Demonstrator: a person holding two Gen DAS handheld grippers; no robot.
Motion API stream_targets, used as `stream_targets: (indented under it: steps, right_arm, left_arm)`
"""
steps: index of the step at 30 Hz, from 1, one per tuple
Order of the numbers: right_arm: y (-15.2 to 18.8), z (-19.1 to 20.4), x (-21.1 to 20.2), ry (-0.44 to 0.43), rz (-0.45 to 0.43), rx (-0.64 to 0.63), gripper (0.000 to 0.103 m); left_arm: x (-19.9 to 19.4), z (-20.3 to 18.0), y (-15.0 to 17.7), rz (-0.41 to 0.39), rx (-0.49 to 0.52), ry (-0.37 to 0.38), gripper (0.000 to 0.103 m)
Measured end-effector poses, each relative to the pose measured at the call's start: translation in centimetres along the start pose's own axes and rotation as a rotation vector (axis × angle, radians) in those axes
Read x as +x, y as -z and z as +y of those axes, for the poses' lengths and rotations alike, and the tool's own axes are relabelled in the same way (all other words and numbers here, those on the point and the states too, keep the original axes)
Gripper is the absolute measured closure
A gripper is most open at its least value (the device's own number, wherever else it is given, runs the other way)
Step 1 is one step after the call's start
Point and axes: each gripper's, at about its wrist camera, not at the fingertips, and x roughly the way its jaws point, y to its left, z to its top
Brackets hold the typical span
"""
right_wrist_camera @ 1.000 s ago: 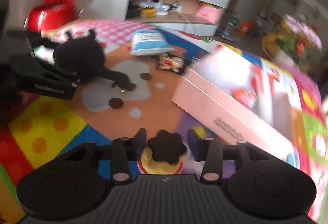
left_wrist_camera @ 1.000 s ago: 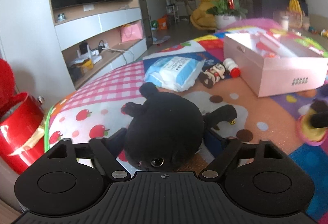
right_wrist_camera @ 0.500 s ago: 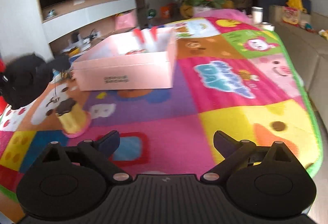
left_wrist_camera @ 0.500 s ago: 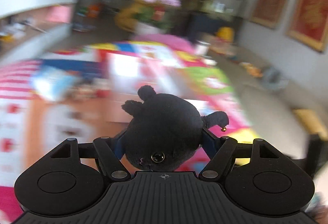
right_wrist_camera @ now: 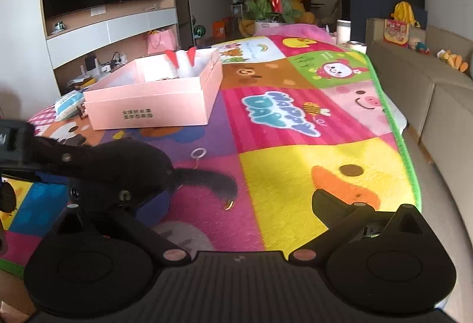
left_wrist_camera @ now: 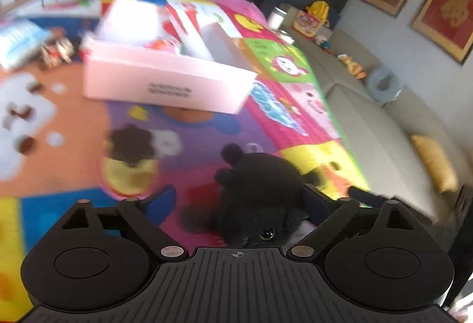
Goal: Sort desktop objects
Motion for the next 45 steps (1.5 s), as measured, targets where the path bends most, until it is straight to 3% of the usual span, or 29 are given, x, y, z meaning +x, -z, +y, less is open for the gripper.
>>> stream_targets:
  steps: [6,12,15,21,26,28,31,34,37,39,45]
  right_arm:
    - [-0.8,2.6,0.1,-0.020,-0.020,-0.054,0.000]
    - [-2.7,5.7,1.0,-0.076,-0.022,-0.107,0.000]
    - [-2.8,6.9,0.7,-0.102,-0.044,-0.127,0.000]
    - [-2.5,7.9,-1.0,-0.262,-0.056,-0.146,0.000]
    - [-2.7,9.6,0.5,-0.347,0.025,-0.133,0.000]
    - [-2.8,10.0,1.6,-0.333,0.048,-0.116,0.002]
    - [-3.0,10.1,3.4,-0.322,0.082,-0.101,0.019]
    - [-2.9,10.2,3.4,-0.295,0.065,-0.154,0.021]
    - [-2.8,10.5,3.3,-0.137,0.003,-0.292,0.021]
    - [-3.0,9.8,3.8,-0.081,-0.001,-0.319,0.021]
    - [-3.1,6.9,4.8,-0.111,0.018,-0.214,0.017]
  left_arm:
    - [-3.2,1.1,0.5,-0.060,0.070,-0.122,0.001]
    - [-4.9,2.5,1.0,-0.134,0.133,-0.316,0.001]
    - [-5.1,3.7,0.9,-0.128,0.106,-0.330,0.001]
    - [-5.1,5.7,1.5,-0.117,0.087,-0.369,0.001]
    - [-5.5,7.5,1.7,-0.129,0.026,-0.388,0.001]
    - [-5.9,7.9,1.9,-0.138,0.018,-0.393,0.001]
    - [-6.2,8.1,2.1,-0.139,0.021,-0.390,0.001]
    - [-6.1,8.0,2.2,-0.125,0.036,-0.383,0.001]
    - [-5.6,7.5,2.4,-0.114,0.059,-0.366,0.001]
    - [-5.0,6.8,2.3,-0.109,0.087,-0.351,0.001]
    - [-2.4,3.8,2.4,-0.101,0.230,-0.325,0.001]
